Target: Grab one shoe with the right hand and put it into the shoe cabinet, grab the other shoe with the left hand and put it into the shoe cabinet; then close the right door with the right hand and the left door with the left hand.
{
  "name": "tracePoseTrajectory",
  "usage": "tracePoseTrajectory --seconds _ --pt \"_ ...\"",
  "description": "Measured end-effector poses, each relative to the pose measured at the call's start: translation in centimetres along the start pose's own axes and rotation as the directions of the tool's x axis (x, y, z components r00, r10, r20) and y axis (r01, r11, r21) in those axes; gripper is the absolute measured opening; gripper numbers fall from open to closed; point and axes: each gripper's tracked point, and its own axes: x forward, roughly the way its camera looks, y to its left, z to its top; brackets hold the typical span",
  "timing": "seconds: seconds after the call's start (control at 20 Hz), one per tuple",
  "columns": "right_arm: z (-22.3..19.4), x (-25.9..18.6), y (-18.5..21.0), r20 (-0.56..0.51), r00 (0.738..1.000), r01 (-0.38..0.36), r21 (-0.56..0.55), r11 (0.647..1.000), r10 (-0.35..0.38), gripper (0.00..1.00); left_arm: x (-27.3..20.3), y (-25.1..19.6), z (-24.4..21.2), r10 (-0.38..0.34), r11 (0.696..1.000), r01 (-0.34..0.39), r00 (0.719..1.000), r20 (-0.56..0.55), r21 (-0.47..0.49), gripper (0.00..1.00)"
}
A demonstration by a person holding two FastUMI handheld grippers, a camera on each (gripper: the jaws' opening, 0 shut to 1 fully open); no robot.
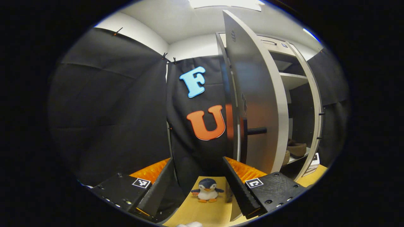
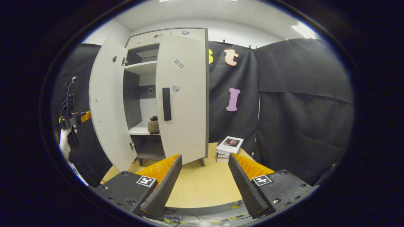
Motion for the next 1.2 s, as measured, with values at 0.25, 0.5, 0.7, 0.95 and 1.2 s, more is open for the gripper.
tracePoseTrajectory --seconds 0.25,0.5,0.7,0.95,1.2 --pt "-0.8 0.9 0.2 -0.021 0.999 -0.024 0.017 1.0 0.024 0.96 -0.2 -1.0 0.4 0.003 0.998 -0.003 1.0 0.002 0.063 0.96" --pt "-0.8 1.8 -0.8 -0.028 0.999 -0.044 0.018 0.999 0.045 0.97 -0.7 -3.1 0.2 -0.02 1.0 0.021 1.0 -0.019 0.017 0.84" --pt "0.1 2.2 -2.1 -0.012 0.999 -0.046 0.022 0.999 0.046 0.97 -1.4 -6.2 0.7 -0.045 0.999 0.046 0.999 -0.009 0.027 0.84" --pt "0.8 2.6 -3.8 -0.007 0.999 -0.053 0.01 0.999 0.053 0.97 -1.4 -10.5 0.9 -0.093 0.996 0.093 0.996 -0.003 -0.006 0.85" --pt "1.1 3.0 -5.4 -0.009 0.998 -0.057 0.02 0.998 0.057 0.97 -0.1 -16.2 1.4 -0.161 0.987 0.161 0.987 -0.018 -0.001 0.85"
